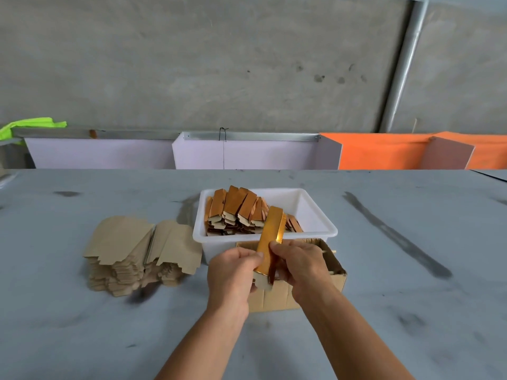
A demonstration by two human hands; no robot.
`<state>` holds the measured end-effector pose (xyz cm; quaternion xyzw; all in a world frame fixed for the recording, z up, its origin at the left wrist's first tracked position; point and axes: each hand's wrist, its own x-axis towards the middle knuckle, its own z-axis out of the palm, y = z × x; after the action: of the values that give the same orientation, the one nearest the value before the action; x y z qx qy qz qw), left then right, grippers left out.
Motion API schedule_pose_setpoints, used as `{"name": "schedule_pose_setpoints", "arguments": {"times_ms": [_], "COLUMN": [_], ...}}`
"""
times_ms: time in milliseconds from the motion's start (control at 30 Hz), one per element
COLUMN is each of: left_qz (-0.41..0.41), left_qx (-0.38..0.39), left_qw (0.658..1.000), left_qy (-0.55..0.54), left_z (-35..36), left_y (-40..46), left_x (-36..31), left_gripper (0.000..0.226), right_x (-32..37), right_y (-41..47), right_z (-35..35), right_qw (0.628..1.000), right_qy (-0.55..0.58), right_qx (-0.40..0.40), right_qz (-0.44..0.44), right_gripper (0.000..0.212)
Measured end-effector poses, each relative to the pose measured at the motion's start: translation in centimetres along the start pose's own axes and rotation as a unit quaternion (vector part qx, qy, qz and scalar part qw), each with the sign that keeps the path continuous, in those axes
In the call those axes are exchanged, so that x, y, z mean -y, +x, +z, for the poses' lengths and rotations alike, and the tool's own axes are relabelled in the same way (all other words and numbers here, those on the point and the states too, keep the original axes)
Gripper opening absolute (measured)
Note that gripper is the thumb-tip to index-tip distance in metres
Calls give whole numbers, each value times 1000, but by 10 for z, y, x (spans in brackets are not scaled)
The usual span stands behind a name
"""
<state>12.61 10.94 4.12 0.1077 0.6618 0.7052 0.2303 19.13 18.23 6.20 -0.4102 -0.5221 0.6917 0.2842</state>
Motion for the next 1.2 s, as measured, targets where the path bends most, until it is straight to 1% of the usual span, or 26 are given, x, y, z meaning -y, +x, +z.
{"name": "schedule_pose_setpoints", "arguments": {"times_ms": [133,200,300,400,433,533,667,700,800,867,900,933,967,1033,1100,1167,1200], "left_qz": [16,25,41,49,58,84,97,97,96,95,95,94,93,91,92,87,85], "left_qx": [-45,-53,-35,1,3,-5,-6,-3,6,10,13,15,17,17,10,-10,-27], "left_qw": [999,998,999,999,998,995,994,994,994,995,995,995,995,995,995,996,996], "left_qy": [-7,-1,5,13,19,49,53,52,46,37,34,32,32,30,23,-2,-16], "left_z": [6,11,24,32,33,32,29,28,26,24,24,24,24,22,18,11,6], "left_y": [29,42,57,69,73,82,88,89,90,90,90,90,90,87,84,81,80], "left_x": [-10,-14,-18,-19,-18,-13,-8,-8,-7,-7,-7,-7,-7,-6,-5,-3,-1], "left_gripper": [16,17,17,5,6,4,14,15,17,17,17,18,18,17,16,19,21], "right_x": [9,11,16,29,34,42,43,43,43,41,38,35,33,31,34,37,37], "right_y": [19,31,53,88,102,141,179,186,202,211,213,213,211,200,185,164,149], "right_z": [8,11,14,6,1,-13,-16,-15,-11,-7,-6,-4,-3,0,5,19,29], "right_qw": [999,997,996,993,990,985,983,981,978,970,962,945,922,879,823,792,787], "right_qy": [-37,-68,-84,-92,-101,-119,-148,-155,-165,-197,-237,-298,-364,-458,-545,-567,-557], "right_qx": [17,13,-16,-66,-87,-124,-109,-116,-125,-135,-134,-131,-128,-126,-118,-114,-104], "right_qz": [-31,-40,-39,-44,-48,-29,4,13,33,38,33,25,9,-38,-108,-196,-244], "right_gripper": [13,15,15,12,11,19,27,26,9,15,20,25,27,25,22,24,26]}}
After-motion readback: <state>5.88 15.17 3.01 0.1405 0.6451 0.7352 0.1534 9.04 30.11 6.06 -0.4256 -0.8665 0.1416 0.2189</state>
